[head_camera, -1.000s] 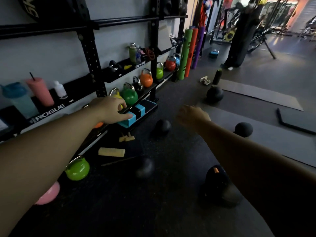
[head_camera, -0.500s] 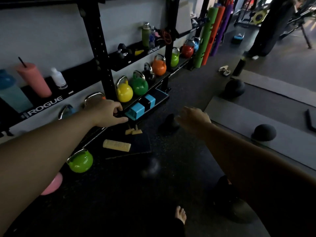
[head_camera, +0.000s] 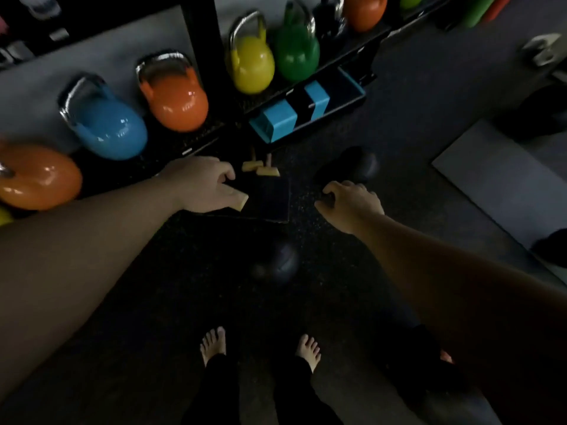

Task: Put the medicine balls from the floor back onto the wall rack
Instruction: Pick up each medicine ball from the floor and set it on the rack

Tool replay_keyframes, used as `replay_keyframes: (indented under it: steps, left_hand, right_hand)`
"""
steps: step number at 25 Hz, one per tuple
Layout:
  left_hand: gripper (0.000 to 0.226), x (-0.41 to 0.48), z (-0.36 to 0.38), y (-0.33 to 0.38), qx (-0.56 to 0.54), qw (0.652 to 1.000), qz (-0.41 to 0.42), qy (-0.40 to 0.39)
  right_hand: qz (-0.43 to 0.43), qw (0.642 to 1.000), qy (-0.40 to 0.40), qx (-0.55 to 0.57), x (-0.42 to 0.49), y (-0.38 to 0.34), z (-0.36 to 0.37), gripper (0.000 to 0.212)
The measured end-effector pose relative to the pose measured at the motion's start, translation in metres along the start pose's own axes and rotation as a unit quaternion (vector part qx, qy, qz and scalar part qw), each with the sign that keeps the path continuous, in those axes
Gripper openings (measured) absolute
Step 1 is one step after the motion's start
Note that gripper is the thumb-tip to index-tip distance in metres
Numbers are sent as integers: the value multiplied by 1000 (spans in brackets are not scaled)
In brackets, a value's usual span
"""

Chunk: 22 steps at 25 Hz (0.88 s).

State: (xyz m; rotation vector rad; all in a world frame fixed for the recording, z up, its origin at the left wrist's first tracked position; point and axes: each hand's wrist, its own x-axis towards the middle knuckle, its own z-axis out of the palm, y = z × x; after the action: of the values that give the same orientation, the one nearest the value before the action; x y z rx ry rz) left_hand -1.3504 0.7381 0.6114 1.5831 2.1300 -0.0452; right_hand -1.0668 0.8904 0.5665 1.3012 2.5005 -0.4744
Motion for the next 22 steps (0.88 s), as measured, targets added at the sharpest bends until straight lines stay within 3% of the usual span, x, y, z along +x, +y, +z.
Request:
replay_keyframes:
  steps: [5,12,17,22]
  left_hand:
    - [73,115,121,-38,27,999,9,-39]
    - [93,184,343,-119,-1,996,6,-83]
    - [101,213,456,-137,-121,984,-83,-99]
    - [111,224,522,-126,-226,961,-125,-96]
  right_hand:
    - [-19,998,-22,47,104,-8,133,56]
    - [61,989,-34,134,184,25,345,64]
    - [78,985,-67,139,207,34,445,87]
    - [97,978,-73,168,214,29,490,107]
